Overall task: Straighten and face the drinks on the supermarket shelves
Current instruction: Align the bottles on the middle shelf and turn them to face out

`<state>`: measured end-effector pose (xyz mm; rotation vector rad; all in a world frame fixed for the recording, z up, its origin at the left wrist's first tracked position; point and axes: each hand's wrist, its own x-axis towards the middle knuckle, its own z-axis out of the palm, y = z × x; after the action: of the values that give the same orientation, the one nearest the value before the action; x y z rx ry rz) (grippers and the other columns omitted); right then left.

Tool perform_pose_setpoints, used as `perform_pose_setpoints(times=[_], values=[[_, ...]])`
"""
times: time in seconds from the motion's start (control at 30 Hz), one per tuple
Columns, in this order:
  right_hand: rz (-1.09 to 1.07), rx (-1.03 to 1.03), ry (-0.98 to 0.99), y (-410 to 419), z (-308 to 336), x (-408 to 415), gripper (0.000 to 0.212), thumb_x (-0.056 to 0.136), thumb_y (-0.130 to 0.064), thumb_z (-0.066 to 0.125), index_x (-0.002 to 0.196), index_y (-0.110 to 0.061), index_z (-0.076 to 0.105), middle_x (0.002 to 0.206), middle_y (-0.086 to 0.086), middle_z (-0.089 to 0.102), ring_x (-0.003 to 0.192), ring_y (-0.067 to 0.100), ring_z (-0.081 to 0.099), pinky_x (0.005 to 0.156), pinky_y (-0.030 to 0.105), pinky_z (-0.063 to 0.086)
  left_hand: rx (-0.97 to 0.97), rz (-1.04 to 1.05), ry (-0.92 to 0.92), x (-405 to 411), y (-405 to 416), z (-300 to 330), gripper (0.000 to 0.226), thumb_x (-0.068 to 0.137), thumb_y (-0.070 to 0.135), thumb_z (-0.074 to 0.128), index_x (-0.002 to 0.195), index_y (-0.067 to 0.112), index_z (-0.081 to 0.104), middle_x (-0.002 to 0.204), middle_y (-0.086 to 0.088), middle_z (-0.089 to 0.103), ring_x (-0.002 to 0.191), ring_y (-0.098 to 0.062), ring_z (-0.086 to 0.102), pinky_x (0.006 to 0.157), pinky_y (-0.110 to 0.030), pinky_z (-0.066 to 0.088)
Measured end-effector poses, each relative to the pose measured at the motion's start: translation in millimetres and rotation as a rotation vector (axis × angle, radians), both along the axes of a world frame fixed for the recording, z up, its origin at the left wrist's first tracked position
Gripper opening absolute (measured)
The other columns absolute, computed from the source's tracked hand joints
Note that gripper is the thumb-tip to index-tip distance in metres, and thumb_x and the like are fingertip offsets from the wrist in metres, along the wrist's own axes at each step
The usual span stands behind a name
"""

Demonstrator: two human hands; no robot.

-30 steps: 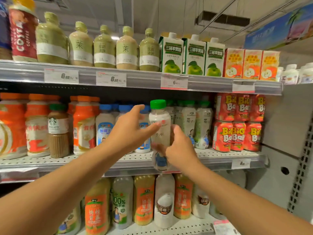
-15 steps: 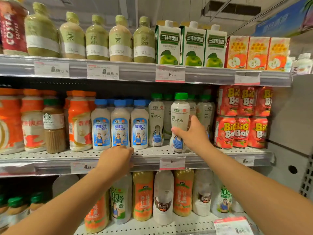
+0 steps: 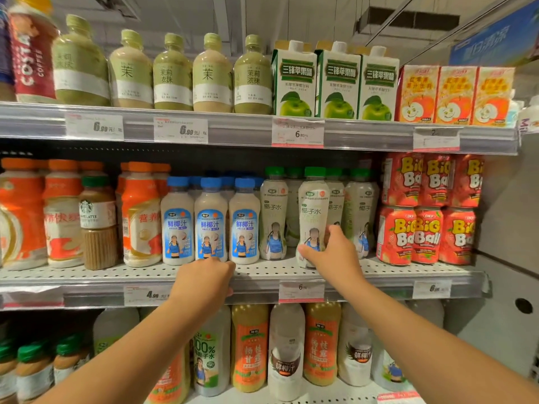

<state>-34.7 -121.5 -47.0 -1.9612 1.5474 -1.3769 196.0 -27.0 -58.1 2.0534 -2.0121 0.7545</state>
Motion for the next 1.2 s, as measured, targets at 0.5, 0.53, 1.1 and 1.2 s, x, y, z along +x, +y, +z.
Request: perform_pose_setpoints(times=[0.5, 0.53, 1.1, 1.2], values=[[-0.193, -0.052, 0.133, -14, -7, 31, 0.037, 0.091, -0.047, 0.061, 0.110, -0.016, 0.050, 0.096, -0.002, 0.057, 0.087, 0.021, 0.053, 0.062, 0.033, 0.039, -0.044, 0.030, -0.010, -1, -3, -6, 0.020, 0.089, 0.039, 0.061, 0.103, 0.026, 0.053, 0.095, 0.007, 0.058, 0.085, -0.015, 0.058, 0.061, -0.027, 0.041], [-0.224, -0.066, 0.148, -15, -9, 32, 0.036, 0.091, -0.048, 0.060, 0.107, -0.017, 0.050, 0.085, -0.006, 0.052, 0.086, 0.020, 0.052, 0.060, 0.033, 0.038, -0.047, 0.033, -0.011, -2, -3, -6, 0.020, 0.089, 0.038, 0.061, 0.103, 0.025, 0.053, 0.095, 0.007, 0.058, 0.086, -0.016, 0.058, 0.061, -0.027, 0.040], [0.112, -0.593, 0.321, 14, -71, -6, 0.026, 0.095, -0.020, 0.049, 0.106, -0.009, 0.070, 0.104, 0.003, 0.070, 0.097, 0.026, 0.061, 0.089, 0.040, 0.046, -0.261, -0.084, 0.144, -6, 10, -42, 0.034, 0.086, 0.015, 0.065, 0.120, 0.013, 0.062, 0.111, -0.008, 0.062, 0.095, -0.031, 0.057, 0.082, -0.041, 0.045], [0.155, -0.567, 0.386, 13, -76, -15, 0.031, 0.095, -0.022, 0.052, 0.117, -0.008, 0.068, 0.116, 0.005, 0.069, 0.109, 0.027, 0.060, 0.099, 0.041, 0.042, -0.310, -0.089, 0.139, -4, 8, -51, 0.040, 0.083, 0.011, 0.068, 0.122, 0.008, 0.061, 0.112, -0.013, 0.060, 0.099, -0.036, 0.055, 0.089, -0.047, 0.043]])
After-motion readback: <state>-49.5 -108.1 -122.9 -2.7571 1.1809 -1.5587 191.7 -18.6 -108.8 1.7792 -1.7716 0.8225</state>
